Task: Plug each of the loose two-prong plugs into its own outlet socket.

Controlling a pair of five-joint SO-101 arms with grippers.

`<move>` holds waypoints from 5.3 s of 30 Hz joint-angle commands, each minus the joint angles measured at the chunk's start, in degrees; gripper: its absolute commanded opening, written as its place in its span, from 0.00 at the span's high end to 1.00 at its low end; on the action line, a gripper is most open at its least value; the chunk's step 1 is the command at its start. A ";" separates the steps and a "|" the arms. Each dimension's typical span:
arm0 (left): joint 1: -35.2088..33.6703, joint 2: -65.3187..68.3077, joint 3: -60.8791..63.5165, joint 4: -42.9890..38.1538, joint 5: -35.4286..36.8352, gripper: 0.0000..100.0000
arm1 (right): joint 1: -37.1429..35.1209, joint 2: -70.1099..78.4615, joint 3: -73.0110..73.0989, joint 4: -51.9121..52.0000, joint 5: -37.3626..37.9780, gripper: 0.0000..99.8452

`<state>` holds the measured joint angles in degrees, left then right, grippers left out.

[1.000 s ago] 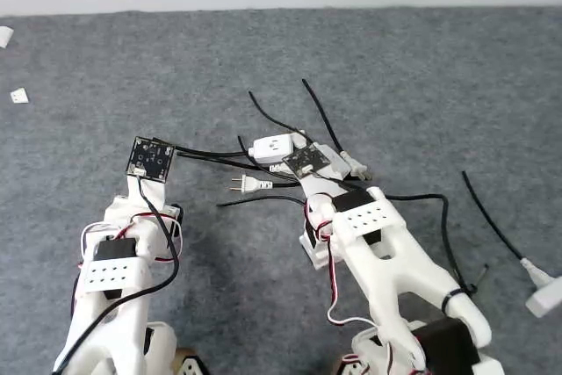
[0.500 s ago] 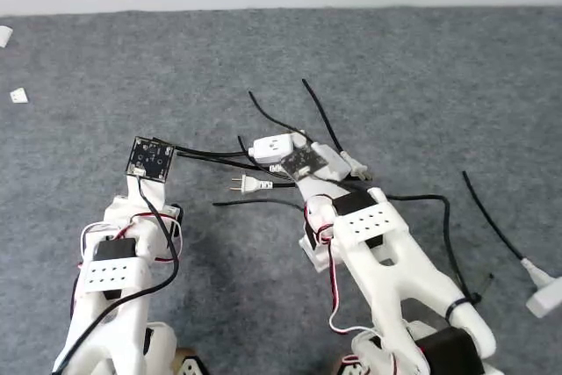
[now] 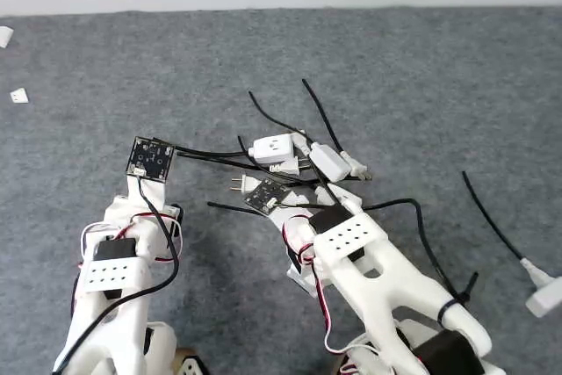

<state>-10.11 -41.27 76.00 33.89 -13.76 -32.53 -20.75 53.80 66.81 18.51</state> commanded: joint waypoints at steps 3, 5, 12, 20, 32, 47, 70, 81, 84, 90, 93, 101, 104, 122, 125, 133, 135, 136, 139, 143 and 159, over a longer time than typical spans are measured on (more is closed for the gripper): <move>-0.26 0.18 -3.12 0.26 -0.62 0.85 | 3.30 -3.30 -1.67 0.22 0.00 0.72; -0.26 0.18 -3.12 0.26 -0.62 0.85 | 5.23 -5.76 -2.02 1.27 -0.09 0.72; -0.26 0.18 -3.12 0.26 -0.62 0.85 | 5.93 -12.62 0.53 1.10 -2.46 0.72; -0.26 0.18 -3.03 0.18 -0.62 0.85 | 8.57 -9.36 0.70 -3.03 -2.81 0.81; -0.26 0.18 -3.03 0.18 -0.62 0.85 | 1.10 0.66 0.53 -4.53 -1.49 0.78; -0.26 0.18 -3.03 0.18 -0.62 0.85 | 4.00 -7.43 4.84 -13.93 -2.11 0.98; 0.09 -0.26 -3.38 2.73 0.09 0.85 | 4.18 -26.33 8.35 -5.49 1.58 0.76; 23.38 -5.80 -18.86 29.10 28.22 0.98 | 28.35 -63.60 23.38 -4.44 -5.63 0.95; 31.12 -4.75 -17.01 22.77 30.42 0.99 | 28.35 -70.02 25.23 -2.42 -3.52 0.98; 41.67 4.04 -21.93 16.62 42.20 0.98 | 28.70 -67.91 25.67 -4.44 -8.62 0.84; 46.51 12.66 -26.77 13.98 44.31 0.98 | 29.76 -64.22 24.79 -6.55 -9.23 0.84; 51.60 39.12 -45.58 20.48 55.21 0.86 | 39.52 -49.63 19.43 -12.88 -14.42 0.84; 52.22 42.11 -48.57 24.00 58.81 0.78 | 39.52 -42.95 17.14 -14.37 -14.51 0.84; 46.86 55.21 -54.37 28.40 63.12 0.77 | 39.52 -6.11 -1.76 -16.40 -14.07 0.84; 46.95 56.18 -54.99 28.57 63.12 0.77 | 39.43 -5.05 -2.20 -16.57 -13.98 0.84; 47.03 56.79 -55.08 30.24 58.46 0.78 | 39.34 -4.44 -1.85 -17.27 -12.13 0.84; 48.53 56.88 -54.99 31.30 57.23 0.78 | 39.25 -4.44 -1.76 -17.27 -12.04 0.84; 49.67 56.70 -54.99 31.74 56.97 0.78 | 38.73 -4.44 -1.76 -17.27 -12.04 0.84; 56.18 56.44 -54.99 32.88 56.88 0.78 | 37.93 -4.44 -1.76 -17.27 -12.04 0.84; 59.96 56.26 -54.02 32.35 57.14 0.78 | 38.02 -4.44 -1.76 -17.27 -11.96 0.84; 47.91 56.18 -61.49 25.32 83.08 0.78 | 37.85 -4.44 -0.88 -18.59 -10.11 0.84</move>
<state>37.71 15.34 17.36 61.76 64.04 5.80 -25.05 55.03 49.58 7.25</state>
